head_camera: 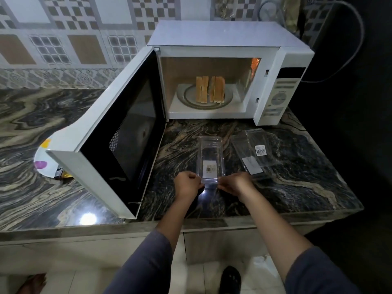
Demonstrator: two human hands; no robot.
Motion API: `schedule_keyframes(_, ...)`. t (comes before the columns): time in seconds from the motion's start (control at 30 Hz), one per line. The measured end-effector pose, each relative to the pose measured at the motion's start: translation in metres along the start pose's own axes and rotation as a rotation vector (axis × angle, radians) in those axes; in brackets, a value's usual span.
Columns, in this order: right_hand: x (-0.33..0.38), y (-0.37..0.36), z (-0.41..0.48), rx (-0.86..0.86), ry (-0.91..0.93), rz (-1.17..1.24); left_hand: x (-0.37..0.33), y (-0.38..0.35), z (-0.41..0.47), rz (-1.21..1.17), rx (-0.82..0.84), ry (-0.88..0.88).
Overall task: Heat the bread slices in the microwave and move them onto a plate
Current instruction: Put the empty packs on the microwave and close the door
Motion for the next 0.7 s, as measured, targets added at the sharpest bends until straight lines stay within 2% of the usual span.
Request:
schedule_keyframes(0.23,0.001,-0.001,0.001,-0.033,-0.036,-0.070,-0.001,0.002,0.000,-0.021,-0.001,0.028)
schedule_keyframes(0.37,-0.003,0.002,0.001,-0.084,-0.019,-0.001,-0.002,0.003,0.002,-0.004,-0.025,0.028)
schedule_keyframes(0.6,-0.006,-0.001,0.000,-0.026,0.041,0.141,0.004,0.001,0.011,0.096,-0.047,-0.004)
schedule_keyframes(0.7,-0.003,-0.002,-0.003,-0.007,0.062,0.091,0.002,0.002,0.008,0.154,-0.060,-0.032)
Point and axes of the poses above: each hand's wrist, its own z-axis towards the middle knuckle, its own y-axis out of the back of the hand, x = y × z, the point moved 4 cm from there along z, towards the middle knuckle, and after that the axes turned 4 degrees about -z, right-handed, at the moved point
